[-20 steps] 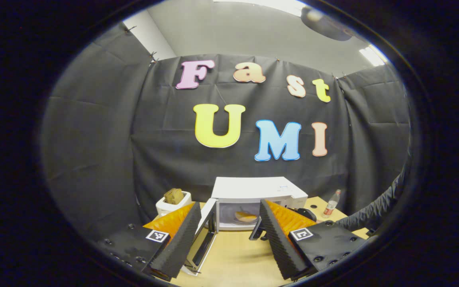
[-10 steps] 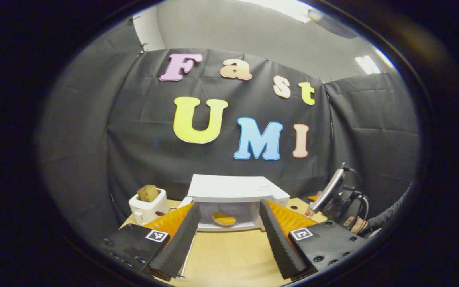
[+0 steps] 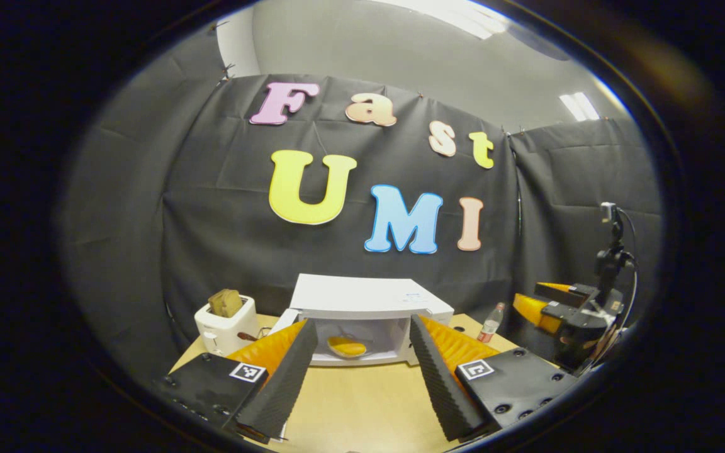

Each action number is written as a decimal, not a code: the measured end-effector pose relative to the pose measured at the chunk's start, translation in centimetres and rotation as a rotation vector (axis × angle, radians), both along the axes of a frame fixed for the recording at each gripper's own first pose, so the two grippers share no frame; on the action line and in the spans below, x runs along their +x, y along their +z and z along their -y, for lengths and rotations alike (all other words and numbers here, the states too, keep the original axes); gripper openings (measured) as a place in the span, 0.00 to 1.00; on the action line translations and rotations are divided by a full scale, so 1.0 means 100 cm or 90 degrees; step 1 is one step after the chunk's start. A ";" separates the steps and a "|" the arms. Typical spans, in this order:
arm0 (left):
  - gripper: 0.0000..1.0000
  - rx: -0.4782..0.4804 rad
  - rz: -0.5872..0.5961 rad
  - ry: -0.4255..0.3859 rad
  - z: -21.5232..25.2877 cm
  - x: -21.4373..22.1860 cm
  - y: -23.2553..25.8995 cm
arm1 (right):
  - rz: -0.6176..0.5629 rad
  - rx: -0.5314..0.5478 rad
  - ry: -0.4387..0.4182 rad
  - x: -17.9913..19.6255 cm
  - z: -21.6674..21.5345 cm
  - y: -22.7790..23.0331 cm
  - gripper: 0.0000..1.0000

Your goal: Open the microwave oven with the left hand, put the food in, and close the microwave oven.

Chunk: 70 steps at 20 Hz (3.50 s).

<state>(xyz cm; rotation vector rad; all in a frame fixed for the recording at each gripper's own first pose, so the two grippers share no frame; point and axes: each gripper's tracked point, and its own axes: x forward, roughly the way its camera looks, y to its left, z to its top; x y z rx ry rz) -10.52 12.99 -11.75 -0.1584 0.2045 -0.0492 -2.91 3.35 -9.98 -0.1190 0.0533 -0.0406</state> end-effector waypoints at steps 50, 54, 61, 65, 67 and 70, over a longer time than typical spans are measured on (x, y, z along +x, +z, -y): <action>0.07 -0.024 -0.252 -0.115 0.082 -0.014 -0.171 | -0.031 0.016 0.014 0.032 0.029 0.008 0.80; 0.08 -0.019 -0.245 -0.148 0.109 0.011 -0.172 | -0.025 0.013 -0.003 0.029 0.050 0.012 0.80; 0.08 -0.032 -0.229 -0.167 0.136 0.047 -0.177 | -0.012 -0.004 -0.021 0.026 0.076 0.019 0.80; 0.05 -0.037 -0.216 -0.157 0.146 0.071 -0.179 | -0.015 -0.003 -0.030 0.024 0.088 0.019 0.80; 0.07 -0.042 -0.213 -0.156 0.153 0.082 -0.182 | -0.017 -0.004 -0.035 0.025 0.094 0.020 0.80; 0.07 -0.042 -0.212 -0.161 0.160 0.096 -0.184 | -0.015 -0.009 -0.043 0.025 0.103 0.022 0.80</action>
